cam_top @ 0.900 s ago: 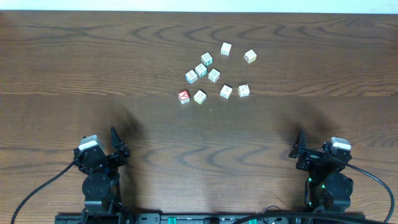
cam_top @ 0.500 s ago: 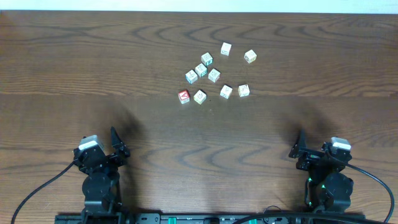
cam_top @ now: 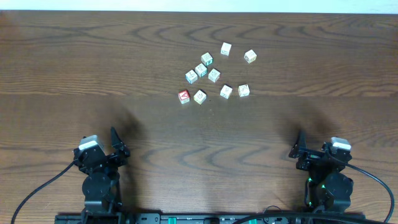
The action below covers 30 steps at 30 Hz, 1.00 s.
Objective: Lift 5 blocks
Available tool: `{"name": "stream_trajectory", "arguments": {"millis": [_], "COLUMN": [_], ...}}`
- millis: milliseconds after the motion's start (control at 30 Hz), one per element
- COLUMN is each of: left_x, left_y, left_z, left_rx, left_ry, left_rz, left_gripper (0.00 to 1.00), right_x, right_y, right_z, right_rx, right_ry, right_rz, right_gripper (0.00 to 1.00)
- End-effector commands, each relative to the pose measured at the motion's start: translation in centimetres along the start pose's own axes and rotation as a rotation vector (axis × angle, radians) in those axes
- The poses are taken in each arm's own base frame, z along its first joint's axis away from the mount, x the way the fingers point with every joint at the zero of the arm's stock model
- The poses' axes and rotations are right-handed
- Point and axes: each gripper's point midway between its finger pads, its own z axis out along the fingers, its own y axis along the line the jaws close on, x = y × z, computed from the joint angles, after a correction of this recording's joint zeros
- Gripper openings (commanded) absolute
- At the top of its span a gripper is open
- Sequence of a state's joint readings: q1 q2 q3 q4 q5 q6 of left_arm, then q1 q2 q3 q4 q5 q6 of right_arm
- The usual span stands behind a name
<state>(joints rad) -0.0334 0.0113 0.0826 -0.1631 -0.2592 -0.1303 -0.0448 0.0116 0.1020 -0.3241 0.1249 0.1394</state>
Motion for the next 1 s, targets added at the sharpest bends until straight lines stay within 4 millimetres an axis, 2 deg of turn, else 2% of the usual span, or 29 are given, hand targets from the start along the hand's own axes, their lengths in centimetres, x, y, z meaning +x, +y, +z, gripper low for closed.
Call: {"name": "stream_trajectory", "arguments": {"millis": [0, 967], "left_x": [1.51, 1.51], "left_y": [0.01, 0.01], "left_z": [0.35, 0.35], "left_rx": [0.006, 0.006], "left_ry": [0.033, 0.033], "left_rz": [0.019, 0.019], "left_gripper": [0.78, 0.78], "right_x": [0.05, 0.15], "right_y": [-0.10, 0.53], "right_z": [0.01, -0.02], "right_rx": [0.003, -0.023], "right_ry": [-0.002, 0.002], "right_rz": [-0.012, -0.019], "right_gripper": [0.99, 0.99]}}
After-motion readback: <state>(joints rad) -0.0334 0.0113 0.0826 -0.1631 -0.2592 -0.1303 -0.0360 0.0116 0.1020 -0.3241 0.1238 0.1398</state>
